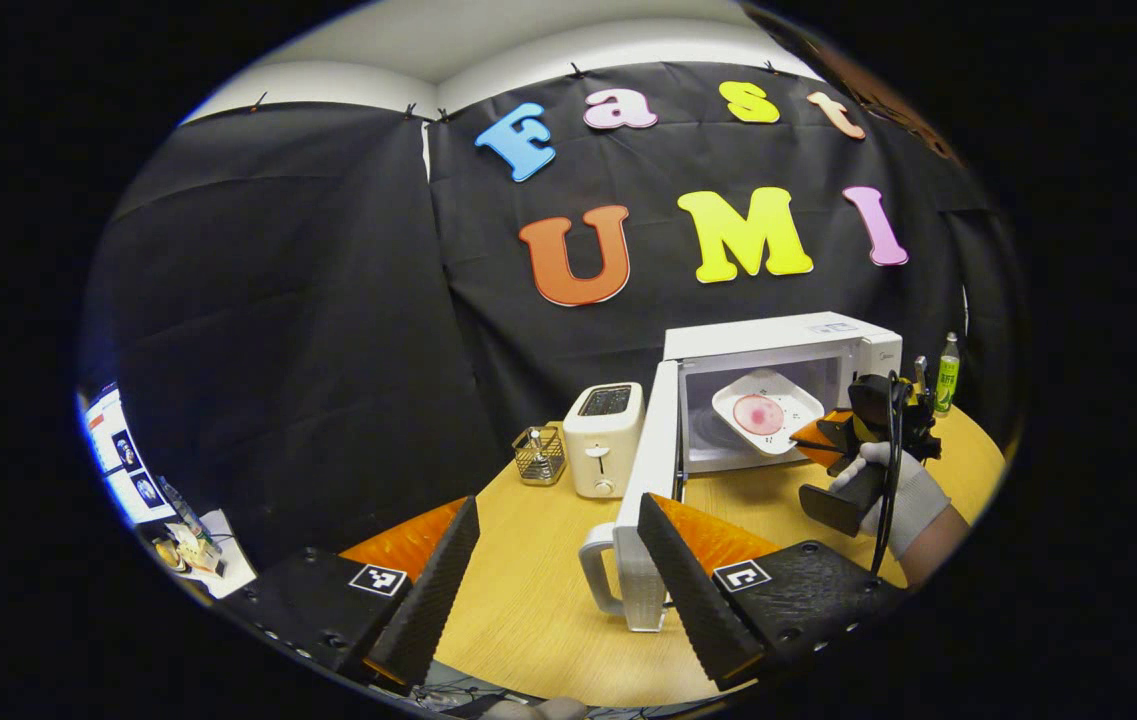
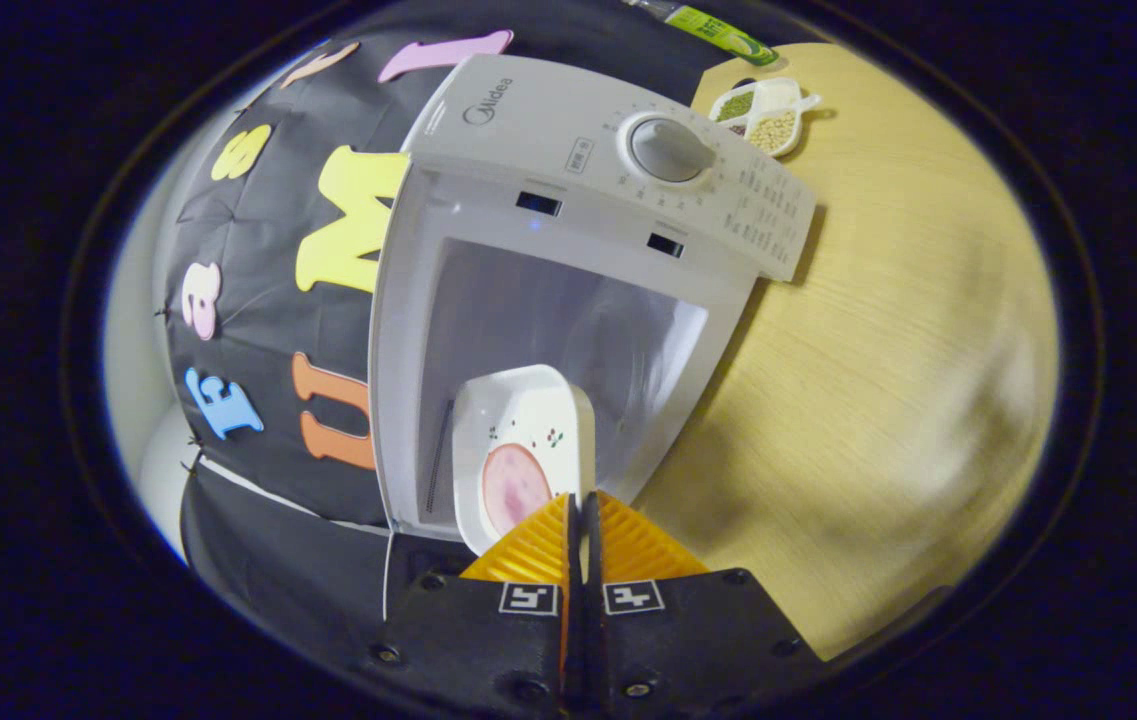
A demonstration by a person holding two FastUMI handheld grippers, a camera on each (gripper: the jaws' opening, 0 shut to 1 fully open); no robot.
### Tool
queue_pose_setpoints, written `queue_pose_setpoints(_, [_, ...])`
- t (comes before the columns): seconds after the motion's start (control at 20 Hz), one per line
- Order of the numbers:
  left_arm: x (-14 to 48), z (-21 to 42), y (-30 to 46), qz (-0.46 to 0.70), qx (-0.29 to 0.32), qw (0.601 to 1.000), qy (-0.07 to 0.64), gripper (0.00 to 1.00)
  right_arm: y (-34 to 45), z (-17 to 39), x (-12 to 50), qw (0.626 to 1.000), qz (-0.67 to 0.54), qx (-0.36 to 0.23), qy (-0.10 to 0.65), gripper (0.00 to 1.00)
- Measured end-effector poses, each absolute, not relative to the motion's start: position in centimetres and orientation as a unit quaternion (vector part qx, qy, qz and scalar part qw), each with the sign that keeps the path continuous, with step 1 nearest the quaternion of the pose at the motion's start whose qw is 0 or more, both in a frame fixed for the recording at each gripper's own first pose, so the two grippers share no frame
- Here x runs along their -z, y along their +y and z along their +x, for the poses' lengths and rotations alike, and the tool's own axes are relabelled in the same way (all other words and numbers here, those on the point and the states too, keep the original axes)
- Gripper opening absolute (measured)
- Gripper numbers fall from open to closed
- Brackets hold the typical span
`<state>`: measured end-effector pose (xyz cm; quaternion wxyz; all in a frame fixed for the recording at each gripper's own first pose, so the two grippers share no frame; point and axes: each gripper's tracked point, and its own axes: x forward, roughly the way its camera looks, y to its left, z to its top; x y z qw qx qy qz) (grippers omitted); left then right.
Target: Open the microwave oven with the left hand, put the food in, and close the microwave oven.
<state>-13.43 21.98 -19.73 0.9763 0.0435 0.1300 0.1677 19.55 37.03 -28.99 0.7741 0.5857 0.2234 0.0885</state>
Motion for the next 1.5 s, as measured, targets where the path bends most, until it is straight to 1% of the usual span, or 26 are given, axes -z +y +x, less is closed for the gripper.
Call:
queue_pose_setpoints(0.05, [19.7,-13.5,22.5,0.048,-0.174,0.975,0.132,0.95,37.6,20.4,29.1,0.778,0.582,-0.082,0.221,0.04])
queue_pose_setpoints(0.15, [19.4,-13.7,23.5,0.053,-0.183,0.973,0.132,0.96,38.4,22.1,29.5,0.774,0.592,-0.074,0.214,0.04])
queue_pose_setpoints(0.3, [19.5,-13.9,24.5,0.057,-0.193,0.970,0.136,0.95,37.8,24.5,29.9,0.784,0.589,-0.034,0.192,0.04])
queue_pose_setpoints(0.35, [19.6,-13.8,24.9,0.058,-0.196,0.969,0.138,0.95,37.2,25.3,30.1,0.790,0.586,-0.022,0.180,0.00])
queue_pose_setpoints(0.4, [19.7,-13.8,25.1,0.058,-0.199,0.968,0.138,0.95,37.1,26.1,30.3,0.792,0.585,-0.011,0.172,0.04])
queue_pose_setpoints(0.45, [19.8,-13.9,25.4,0.057,-0.202,0.968,0.140,0.95,37.0,26.8,30.6,0.793,0.585,-0.001,0.169,0.04])
queue_pose_setpoints(0.5, [20.1,-14.0,25.6,0.057,-0.204,0.967,0.143,0.95,37.1,27.4,30.9,0.793,0.585,0.003,0.171,0.00])
queue_pose_setpoints(0.55, [20.4,-14.0,25.7,0.056,-0.207,0.966,0.145,0.95,37.3,27.9,31.4,0.794,0.583,0.006,0.172,0.00])
queue_pose_setpoints(0.6, [20.4,-14.0,25.8,0.056,-0.207,0.966,0.147,0.95,37.4,28.2,31.6,0.795,0.581,0.009,0.174,0.04])
queue_pose_setpoints(0.8, [20.4,-14.3,25.9,0.058,-0.212,0.964,0.151,0.96,37.2,29.0,31.9,0.802,0.573,0.019,0.169,0.06])
queue_pose_setpoints(0.85, [20.4,-14.2,26.0,0.058,-0.213,0.964,0.148,0.95,36.9,28.6,31.8,0.811,0.560,0.024,0.165,0.17])
queue_pose_setpoints(0.9, [20.5,-14.1,26.0,0.056,-0.213,0.964,0.148,0.95,36.7,28.5,31.2,0.814,0.561,0.025,0.150,0.10])
queue_pose_setpoints(1.0, [20.5,-14.2,26.0,0.054,-0.214,0.964,0.147,0.95,36.4,28.4,29.2,0.816,0.567,0.009,0.113,0.16])
queue_pose_setpoints(1.05, [20.5,-14.3,26.0,0.053,-0.214,0.965,0.144,0.95,36.9,28.0,28.8,0.823,0.556,-0.004,0.116,0.28])
queue_pose_setpoints(1.2, [20.4,-14.3,25.8,0.048,-0.215,0.966,0.135,0.95,37.2,25.6,27.5,0.855,0.503,-0.032,0.118,0.48])
queue_pose_setpoints(1.25, [20.3,-14.4,25.8,0.047,-0.215,0.967,0.132,0.95,36.8,24.7,26.7,0.871,0.478,-0.036,0.111,0.63])
queue_pose_setpoints(1.3, [20.1,-14.6,25.8,0.045,-0.215,0.967,0.131,0.95,36.7,23.7,25.9,0.889,0.443,-0.050,0.107,0.70])
queue_pose_setpoints(1.35, [19.7,-14.8,25.6,0.044,-0.213,0.968,0.127,0.95,36.2,22.5,25.5,0.911,0.393,-0.056,0.108,0.80])
queue_pose_setpoints(1.4, [19.2,-14.8,25.3,0.040,-0.210,0.969,0.123,0.95,35.9,21.6,24.9,0.926,0.357,-0.066,0.110,0.84])
queue_pose_setpoints(1.45, [19.0,-14.9,25.1,0.034,-0.209,0.970,0.119,0.95,35.5,20.4,23.8,0.936,0.325,-0.079,0.111,0.99])
queue_pose_setpoints(1.5, [18.5,-14.8,25.0,0.032,-0.208,0.971,0.114,0.95,35.2,19.4,22.9,0.940,0.306,-0.093,0.116,0.99])
